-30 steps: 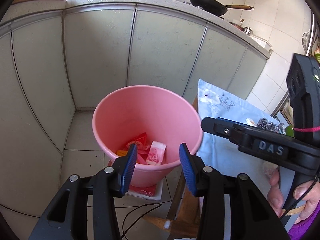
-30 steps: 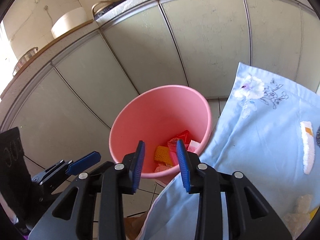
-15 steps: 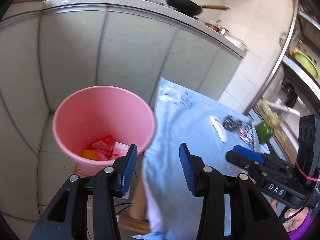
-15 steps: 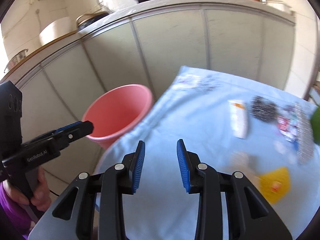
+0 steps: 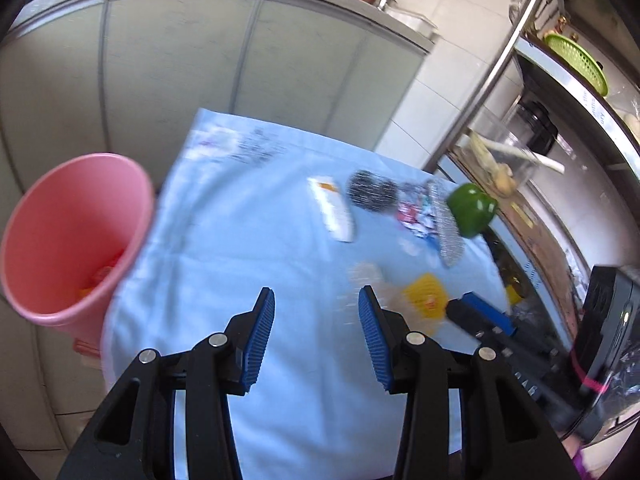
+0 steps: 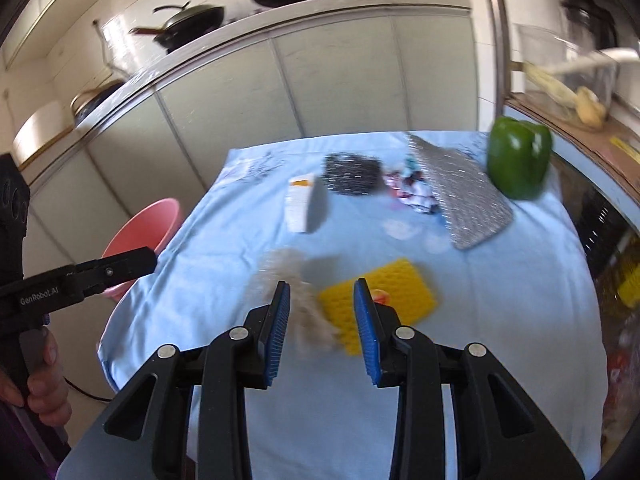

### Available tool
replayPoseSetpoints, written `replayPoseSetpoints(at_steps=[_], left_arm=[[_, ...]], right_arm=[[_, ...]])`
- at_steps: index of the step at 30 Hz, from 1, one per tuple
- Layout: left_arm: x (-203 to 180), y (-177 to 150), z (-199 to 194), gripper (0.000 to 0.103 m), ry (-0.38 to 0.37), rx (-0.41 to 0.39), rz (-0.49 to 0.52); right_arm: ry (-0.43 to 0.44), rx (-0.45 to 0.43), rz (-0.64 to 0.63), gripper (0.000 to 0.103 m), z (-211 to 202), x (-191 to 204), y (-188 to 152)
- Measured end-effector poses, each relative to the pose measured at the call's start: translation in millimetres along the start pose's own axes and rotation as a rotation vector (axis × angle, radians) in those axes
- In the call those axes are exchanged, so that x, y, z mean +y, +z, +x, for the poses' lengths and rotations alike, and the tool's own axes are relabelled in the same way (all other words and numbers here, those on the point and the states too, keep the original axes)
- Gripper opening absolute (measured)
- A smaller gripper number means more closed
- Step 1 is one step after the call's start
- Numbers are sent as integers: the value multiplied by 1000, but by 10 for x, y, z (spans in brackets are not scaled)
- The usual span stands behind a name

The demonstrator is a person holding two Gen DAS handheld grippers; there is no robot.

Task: Collect trash
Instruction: 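Move both open tools back over the trash on the table, then grasp the clear bubble wrap with the left tool while the right tool grasps the yellow foam net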

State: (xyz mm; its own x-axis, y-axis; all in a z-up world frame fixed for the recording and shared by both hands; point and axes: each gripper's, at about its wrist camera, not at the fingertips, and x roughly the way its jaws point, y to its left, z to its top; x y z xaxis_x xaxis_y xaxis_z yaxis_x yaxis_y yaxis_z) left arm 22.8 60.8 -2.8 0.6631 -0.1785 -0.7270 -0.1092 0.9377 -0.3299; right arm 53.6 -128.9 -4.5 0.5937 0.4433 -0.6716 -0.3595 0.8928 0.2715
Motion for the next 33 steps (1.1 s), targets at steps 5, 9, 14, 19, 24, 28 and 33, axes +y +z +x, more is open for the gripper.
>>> replayPoseSetpoints(at_steps=[5, 9, 14, 19, 24, 28, 33], left_arm=[[-268, 56, 350, 44, -3, 77, -8], [-331, 97, 598, 44, 12, 118, -32], [-380, 99, 826, 45, 42, 147, -12], [-390, 85, 919, 59, 64, 119, 12], [-400, 54, 909, 59, 25, 137, 9], [-385, -27, 951, 56, -65, 181, -32], [-418, -111, 895, 38, -85, 132, 10]], right_arm=[[-7, 0, 36, 34, -11, -132, -78], [-10, 10, 54, 34, -20, -229, -133], [-9, 30, 75, 34, -7, -310, -213], [-1, 50, 83, 34, 29, -329, -263], [8, 65, 96, 34, 66, -338, -277], [7, 76, 101, 34, 99, -320, -288], [2, 82, 101, 34, 113, -300, -298]])
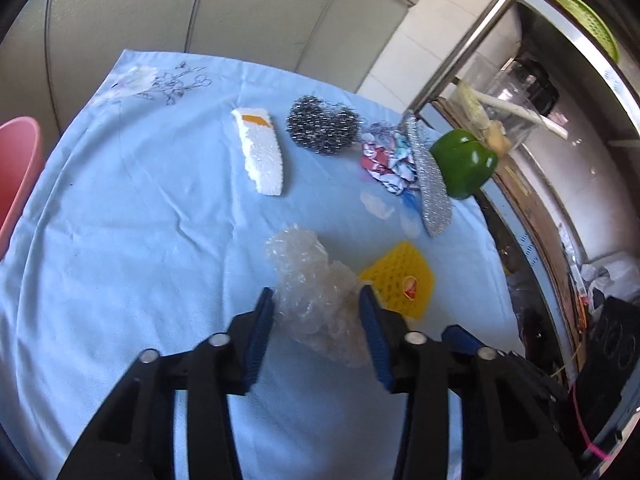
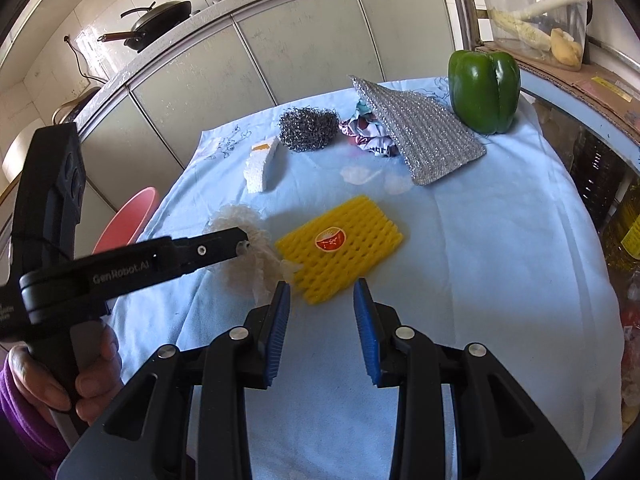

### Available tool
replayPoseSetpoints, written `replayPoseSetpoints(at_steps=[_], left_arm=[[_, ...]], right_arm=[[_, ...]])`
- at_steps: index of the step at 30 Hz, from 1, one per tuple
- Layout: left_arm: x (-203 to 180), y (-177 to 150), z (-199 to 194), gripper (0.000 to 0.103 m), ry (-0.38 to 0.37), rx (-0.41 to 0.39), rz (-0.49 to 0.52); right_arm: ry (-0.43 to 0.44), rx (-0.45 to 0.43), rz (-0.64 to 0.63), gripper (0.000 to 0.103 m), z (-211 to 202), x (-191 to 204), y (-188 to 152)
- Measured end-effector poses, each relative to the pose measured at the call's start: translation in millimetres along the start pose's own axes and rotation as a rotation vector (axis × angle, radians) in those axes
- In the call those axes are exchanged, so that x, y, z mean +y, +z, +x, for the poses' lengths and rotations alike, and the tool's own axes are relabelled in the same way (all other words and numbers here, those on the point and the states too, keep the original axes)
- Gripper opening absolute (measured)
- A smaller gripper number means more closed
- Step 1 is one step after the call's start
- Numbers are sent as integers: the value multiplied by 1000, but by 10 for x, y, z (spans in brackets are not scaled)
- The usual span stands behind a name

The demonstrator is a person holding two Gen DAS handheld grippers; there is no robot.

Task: Collect trash
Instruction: 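Grasp the clear bubble wrap with the left tool while the right tool grasps the yellow foam net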

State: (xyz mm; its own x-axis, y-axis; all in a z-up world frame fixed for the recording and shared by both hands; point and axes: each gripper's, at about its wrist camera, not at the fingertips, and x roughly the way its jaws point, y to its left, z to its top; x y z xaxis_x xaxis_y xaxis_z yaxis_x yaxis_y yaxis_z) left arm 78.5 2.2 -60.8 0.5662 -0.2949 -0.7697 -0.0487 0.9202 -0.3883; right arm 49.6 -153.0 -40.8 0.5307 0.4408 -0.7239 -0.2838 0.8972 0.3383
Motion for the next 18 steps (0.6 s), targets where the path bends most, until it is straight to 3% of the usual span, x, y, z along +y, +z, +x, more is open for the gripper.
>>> replayPoseSetpoints(at_steps=[4, 12, 15, 18], left_arm=[[10, -11, -159, 30, 20, -65, 25], [250, -68, -603, 29, 83, -198, 9], [331, -127, -678, 29, 74, -214, -15], [357, -158, -705, 29, 67, -220, -21]], right_arm=[[2, 4, 15, 34, 14, -8, 0], [56, 30, 116, 34, 95, -142, 43], [99, 50, 204, 45, 185, -246, 102], [121, 71, 275, 45, 281, -337, 165]])
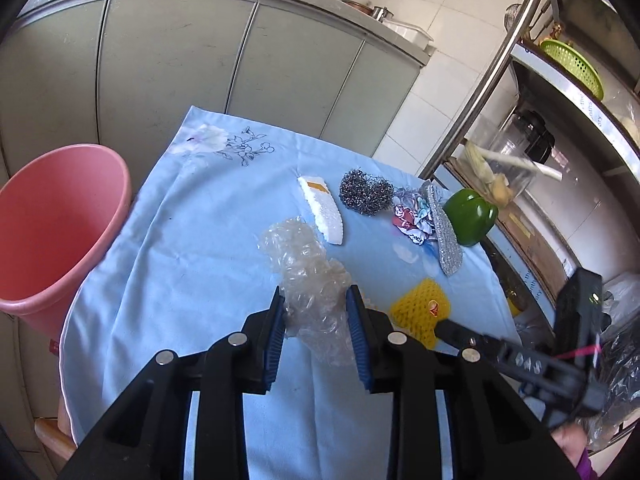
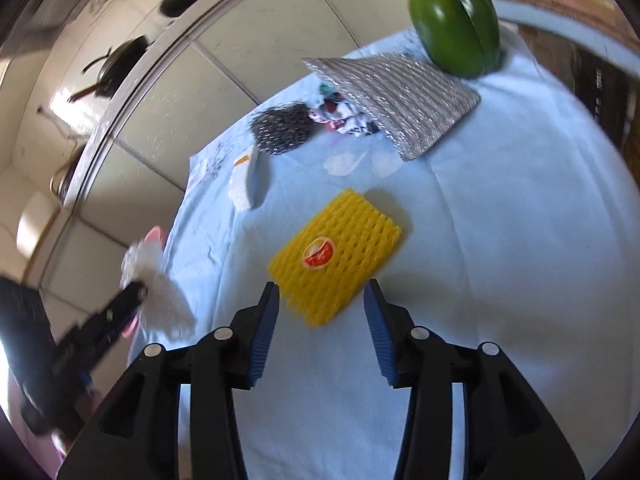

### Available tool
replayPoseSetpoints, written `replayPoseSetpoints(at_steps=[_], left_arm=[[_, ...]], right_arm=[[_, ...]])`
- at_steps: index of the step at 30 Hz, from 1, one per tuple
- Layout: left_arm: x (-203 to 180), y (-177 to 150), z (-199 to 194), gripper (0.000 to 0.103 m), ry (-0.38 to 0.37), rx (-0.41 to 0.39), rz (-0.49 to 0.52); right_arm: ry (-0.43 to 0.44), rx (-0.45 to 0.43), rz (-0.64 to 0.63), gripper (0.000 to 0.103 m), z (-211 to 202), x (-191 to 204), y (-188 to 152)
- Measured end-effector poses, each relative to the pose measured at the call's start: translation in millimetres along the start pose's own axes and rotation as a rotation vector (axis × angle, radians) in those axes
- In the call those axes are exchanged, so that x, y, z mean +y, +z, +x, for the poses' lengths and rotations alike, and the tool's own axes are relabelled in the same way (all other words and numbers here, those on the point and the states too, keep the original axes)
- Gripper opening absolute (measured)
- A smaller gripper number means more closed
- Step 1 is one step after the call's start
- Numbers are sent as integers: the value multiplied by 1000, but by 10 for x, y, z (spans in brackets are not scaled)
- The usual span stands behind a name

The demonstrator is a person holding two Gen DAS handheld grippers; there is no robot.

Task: Collect trash
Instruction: 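Grasp the clear bubble wrap with the left tool while the right tool grasps the yellow foam net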

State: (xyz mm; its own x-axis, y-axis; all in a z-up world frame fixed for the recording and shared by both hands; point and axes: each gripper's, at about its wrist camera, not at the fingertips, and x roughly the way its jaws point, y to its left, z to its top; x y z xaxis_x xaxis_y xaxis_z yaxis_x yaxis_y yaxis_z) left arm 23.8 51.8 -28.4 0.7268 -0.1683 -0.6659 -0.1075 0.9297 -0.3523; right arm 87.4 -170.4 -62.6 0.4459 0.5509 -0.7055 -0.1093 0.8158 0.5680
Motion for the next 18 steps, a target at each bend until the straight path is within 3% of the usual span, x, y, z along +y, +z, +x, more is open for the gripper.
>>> replayPoseSetpoints(at_steps=[5, 18], left_arm=[[7, -26, -20, 29, -4, -10, 14], [94, -53, -18, 30, 9, -25, 20]], right_arm=[[-21, 12, -2, 45, 143, 46, 157], [-162, 14, -258, 46, 604, 632, 315]])
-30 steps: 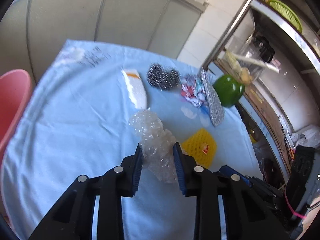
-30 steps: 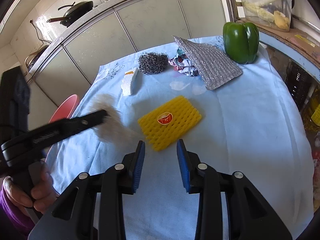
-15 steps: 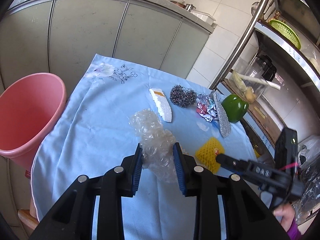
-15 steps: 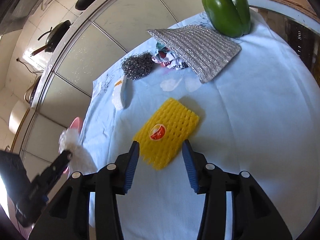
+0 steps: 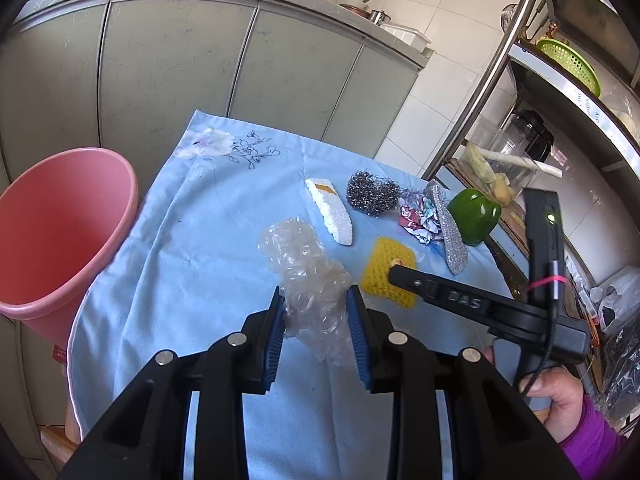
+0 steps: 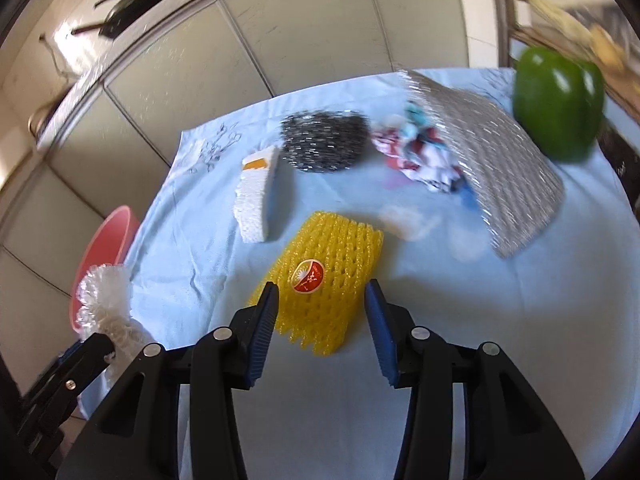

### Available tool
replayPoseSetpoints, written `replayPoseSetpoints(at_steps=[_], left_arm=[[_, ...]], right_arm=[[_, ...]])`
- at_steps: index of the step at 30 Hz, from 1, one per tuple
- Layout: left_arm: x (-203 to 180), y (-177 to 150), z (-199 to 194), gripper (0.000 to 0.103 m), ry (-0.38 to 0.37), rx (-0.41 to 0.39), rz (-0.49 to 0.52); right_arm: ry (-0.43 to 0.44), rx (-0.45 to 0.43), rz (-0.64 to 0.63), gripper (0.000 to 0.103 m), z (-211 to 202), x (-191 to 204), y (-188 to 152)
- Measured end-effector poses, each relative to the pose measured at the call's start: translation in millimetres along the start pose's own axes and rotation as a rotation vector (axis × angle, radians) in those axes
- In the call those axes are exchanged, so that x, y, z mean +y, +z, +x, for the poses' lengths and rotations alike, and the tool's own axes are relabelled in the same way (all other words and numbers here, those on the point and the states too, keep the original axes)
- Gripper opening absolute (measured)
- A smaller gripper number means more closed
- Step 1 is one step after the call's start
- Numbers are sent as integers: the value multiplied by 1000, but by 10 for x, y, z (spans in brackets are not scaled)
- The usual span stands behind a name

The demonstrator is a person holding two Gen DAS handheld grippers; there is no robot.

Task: Collect trash
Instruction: 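Grasp the clear bubble wrap with the left tool while the right tool grasps the yellow foam net, then carry the bubble wrap and yellow foam net over the pink bin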

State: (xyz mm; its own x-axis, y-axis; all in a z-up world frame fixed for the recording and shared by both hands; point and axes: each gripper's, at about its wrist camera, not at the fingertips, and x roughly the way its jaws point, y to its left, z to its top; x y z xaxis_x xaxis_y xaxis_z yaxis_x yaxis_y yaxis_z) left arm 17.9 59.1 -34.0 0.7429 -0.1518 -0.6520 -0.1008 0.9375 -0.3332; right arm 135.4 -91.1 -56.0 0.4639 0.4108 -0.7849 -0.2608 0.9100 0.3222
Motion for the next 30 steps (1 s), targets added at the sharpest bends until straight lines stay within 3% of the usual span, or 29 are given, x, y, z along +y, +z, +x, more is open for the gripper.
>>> replayPoseSetpoints(at_steps=[4, 8, 12, 14, 23, 30], left_arm=[[68, 12, 11, 30, 5, -8, -6], [126, 18, 44, 30, 5, 1, -21], [155, 21, 51, 30, 2, 1, -29], [166, 25, 36, 30, 0, -2, -32], [231, 56, -161, 30, -6, -56, -43], [404, 103, -470, 30, 57, -150, -40]], right_arm=[[-65, -22, -73, 46, 105, 120, 18], [-60, -31, -76, 43, 110, 106, 19], [-48, -45, -64, 16, 60, 71, 21], [-41, -50, -58, 11, 7, 53, 6], [-12, -139, -111, 10, -379, 205, -77], [61, -205, -205, 10, -618, 670, -32]])
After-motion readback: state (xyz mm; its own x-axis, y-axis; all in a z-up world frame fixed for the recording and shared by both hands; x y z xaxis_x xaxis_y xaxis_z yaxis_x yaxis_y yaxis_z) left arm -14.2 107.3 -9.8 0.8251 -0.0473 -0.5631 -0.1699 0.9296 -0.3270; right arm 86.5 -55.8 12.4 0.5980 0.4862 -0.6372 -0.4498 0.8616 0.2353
